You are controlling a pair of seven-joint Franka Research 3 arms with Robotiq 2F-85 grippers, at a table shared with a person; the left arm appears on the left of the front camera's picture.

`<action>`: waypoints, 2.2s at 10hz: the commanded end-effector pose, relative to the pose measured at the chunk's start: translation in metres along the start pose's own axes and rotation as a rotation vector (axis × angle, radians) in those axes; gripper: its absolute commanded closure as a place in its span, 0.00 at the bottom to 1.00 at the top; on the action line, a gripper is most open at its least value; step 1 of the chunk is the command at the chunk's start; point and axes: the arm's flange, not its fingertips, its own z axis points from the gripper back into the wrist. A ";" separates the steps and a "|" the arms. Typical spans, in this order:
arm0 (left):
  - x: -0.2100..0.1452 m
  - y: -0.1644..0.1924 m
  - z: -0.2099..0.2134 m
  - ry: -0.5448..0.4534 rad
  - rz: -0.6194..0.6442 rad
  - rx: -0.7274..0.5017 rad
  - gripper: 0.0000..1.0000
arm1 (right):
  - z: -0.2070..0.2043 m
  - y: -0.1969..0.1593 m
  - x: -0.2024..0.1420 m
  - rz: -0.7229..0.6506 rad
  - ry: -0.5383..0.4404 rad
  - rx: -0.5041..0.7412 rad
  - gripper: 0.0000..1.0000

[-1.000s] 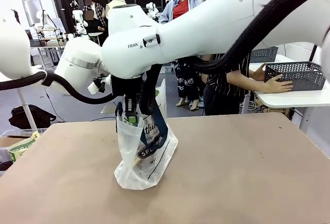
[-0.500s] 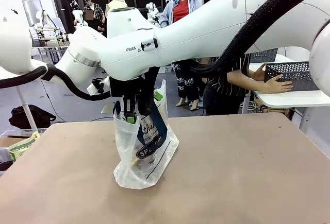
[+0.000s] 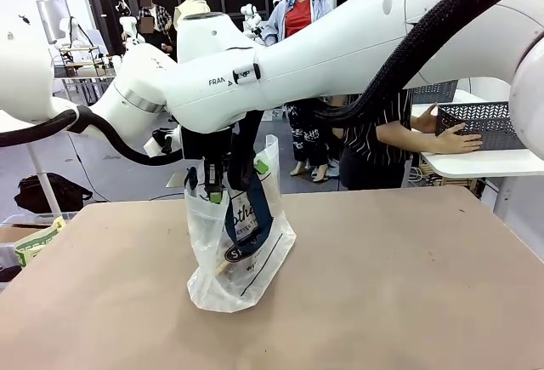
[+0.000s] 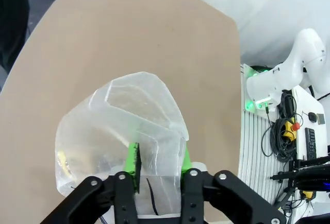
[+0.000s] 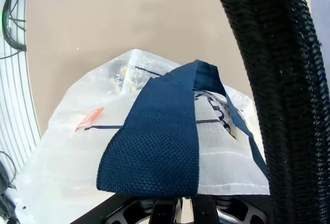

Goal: Transfer purchased items from the store into the shopping bag.
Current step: Move the Reusable shopping bag to the right side of the table.

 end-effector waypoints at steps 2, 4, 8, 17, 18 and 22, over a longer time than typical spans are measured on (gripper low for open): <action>-0.001 -0.001 -0.001 0.032 0.022 0.003 1.00 | 0.000 -0.002 -0.001 -0.020 -0.016 -0.053 1.00; -0.002 -0.001 -0.001 0.025 0.025 -0.002 1.00 | 0.001 0.000 -0.002 -0.032 -0.023 -0.057 1.00; -0.003 0.001 0.000 0.024 0.032 0.001 1.00 | 0.002 0.002 -0.002 -0.036 -0.023 -0.062 1.00; -0.004 0.005 0.001 0.023 0.054 0.001 1.00 | 0.024 0.018 -0.030 -0.116 -0.031 -0.096 0.00; -0.004 0.005 0.001 0.022 0.056 0.000 1.00 | 0.028 0.021 -0.037 -0.127 -0.041 -0.098 0.00; -0.006 0.008 0.002 0.020 0.060 0.008 1.00 | 0.047 0.033 -0.066 -0.177 -0.081 -0.129 0.00</action>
